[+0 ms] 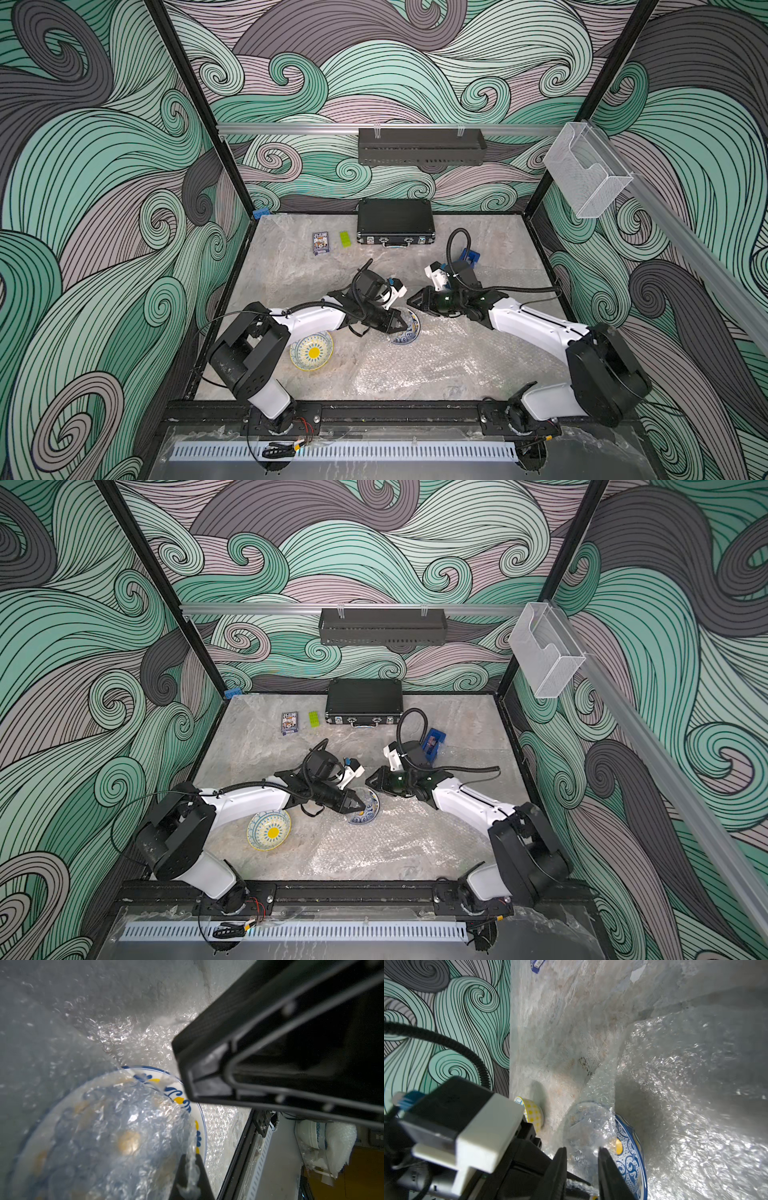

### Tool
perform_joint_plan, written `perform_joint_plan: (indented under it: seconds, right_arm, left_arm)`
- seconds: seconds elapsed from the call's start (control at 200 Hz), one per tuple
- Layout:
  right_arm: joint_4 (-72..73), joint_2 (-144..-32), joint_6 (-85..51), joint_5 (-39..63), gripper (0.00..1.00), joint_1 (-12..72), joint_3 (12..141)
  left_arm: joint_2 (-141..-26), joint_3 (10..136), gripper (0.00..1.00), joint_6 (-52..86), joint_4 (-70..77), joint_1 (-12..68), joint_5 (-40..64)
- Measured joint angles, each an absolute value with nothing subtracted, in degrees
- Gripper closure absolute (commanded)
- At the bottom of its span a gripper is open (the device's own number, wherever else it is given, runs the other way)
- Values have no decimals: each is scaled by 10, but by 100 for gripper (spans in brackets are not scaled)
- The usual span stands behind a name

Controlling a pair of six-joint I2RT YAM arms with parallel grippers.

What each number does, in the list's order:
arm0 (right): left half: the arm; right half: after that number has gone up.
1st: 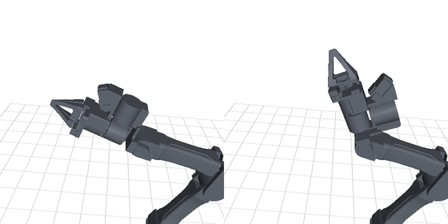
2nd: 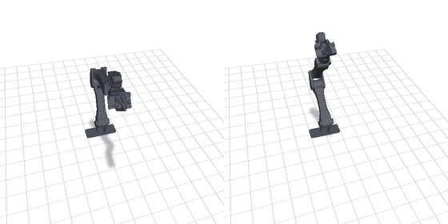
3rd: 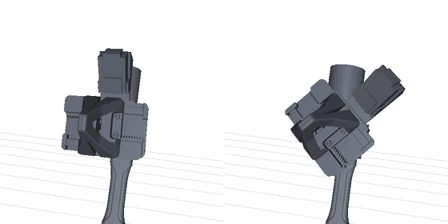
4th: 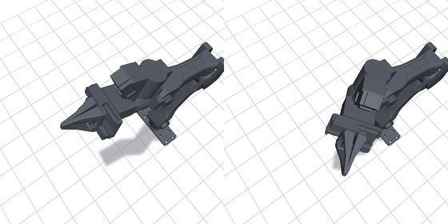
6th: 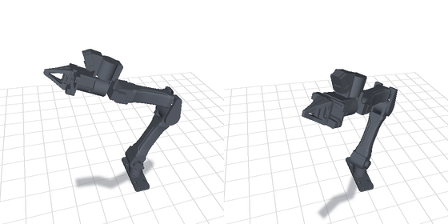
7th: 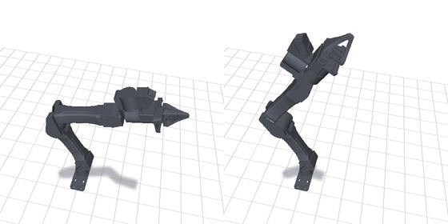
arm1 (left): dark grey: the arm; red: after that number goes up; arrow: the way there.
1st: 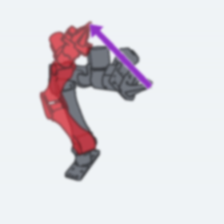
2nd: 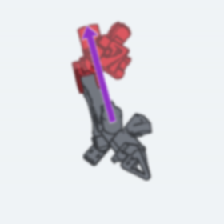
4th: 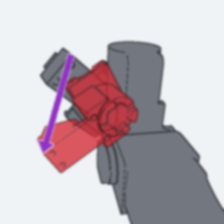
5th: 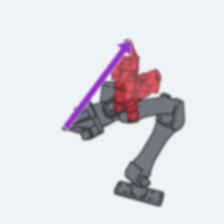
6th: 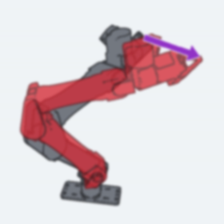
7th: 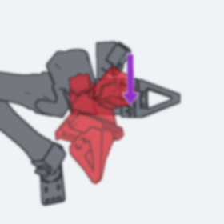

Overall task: Wrap bowls in bubble wrap
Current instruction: Wrap the bowl in bubble wrap.

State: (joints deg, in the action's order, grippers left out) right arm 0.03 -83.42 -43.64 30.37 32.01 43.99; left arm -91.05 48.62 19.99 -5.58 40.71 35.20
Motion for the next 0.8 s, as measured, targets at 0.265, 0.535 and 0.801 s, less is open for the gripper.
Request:
perform_joint_plan:
  seconds: [0.265, 0.535, 0.801]
  right_arm:
    - [16, -876, -442, 333, 83, 338, 438]
    - [2, -920, -427, 332, 87, 342, 431]
    - [-37, -922, -395, 312, 88, 348, 437]
  left_arm:
    - [-910, 486, 99, 198, -56, 409, 352]
    - [-908, 486, 70, 196, -67, 410, 352]
    - [-828, 486, 51, 197, -110, 410, 316]
